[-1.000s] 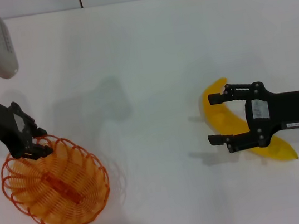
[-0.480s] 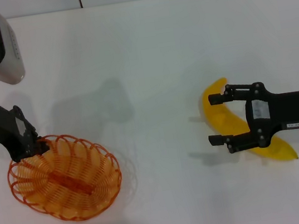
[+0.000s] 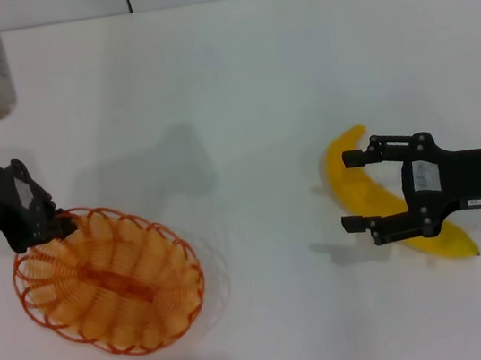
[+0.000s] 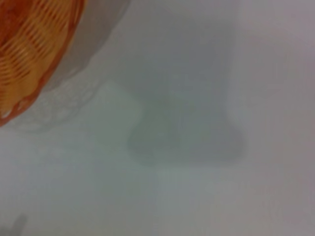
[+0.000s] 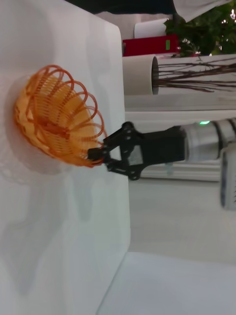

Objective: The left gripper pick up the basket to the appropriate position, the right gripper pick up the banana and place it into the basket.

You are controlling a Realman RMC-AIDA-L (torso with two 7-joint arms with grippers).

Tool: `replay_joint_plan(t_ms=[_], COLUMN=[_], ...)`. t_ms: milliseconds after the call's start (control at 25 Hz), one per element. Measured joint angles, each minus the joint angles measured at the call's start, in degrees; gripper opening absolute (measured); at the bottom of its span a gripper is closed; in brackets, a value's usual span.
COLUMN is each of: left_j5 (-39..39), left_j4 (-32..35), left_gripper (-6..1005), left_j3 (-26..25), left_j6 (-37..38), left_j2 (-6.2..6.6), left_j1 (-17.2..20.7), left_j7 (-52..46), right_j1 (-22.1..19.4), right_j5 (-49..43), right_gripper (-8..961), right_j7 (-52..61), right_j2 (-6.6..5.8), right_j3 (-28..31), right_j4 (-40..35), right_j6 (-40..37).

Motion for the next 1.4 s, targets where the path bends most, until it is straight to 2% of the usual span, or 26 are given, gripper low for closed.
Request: replay_joint_plan(t_ms=[120,280,480,880,1160,1400], left_j5=[-4.48,-7.25,-9.25,-13.75,-16.04,-18.99], left_j4=[3.06,3.00,-3.76,-18.52,-22.21,-22.04], left_gripper=[76,71,67,67,64,64], left_j3=[-0.91,-0.74,-0.24,0.91,7.35,7.97], left_j6=[1.69,0.36,-5.23,-15.25,-16.92,-17.44], left_j2=[0.05,-0.12,-0.20,-0.38,-0.59,-0.44], left_j1=[1.87,2.40,0.38,-6.07,-7.39,-5.95], left_j7=[-1.43,-7.47,-15.64,-17.42,-19.70,-23.75], right_j1=[-0.13,0.11,0.91,1.96,2.57,2.29], right_j5=[0.08,0.16,0.20,0.29,0.29,0.28], right_gripper=[858,858,858,857,857,857], right_j7=[0.00,0.00,-0.02,-0.01,0.00,0.00], right_j2=[0.00,0.00,0.13,0.21,0.22,0.20], right_j3=[0.13,0.13,0.11,0.15,0.12,0.20], right_j4=[-0.04,0.04,0.34,0.48,1.12,1.12], right_j6=[0.00,0.00,0.00,0.00,0.00,0.00])
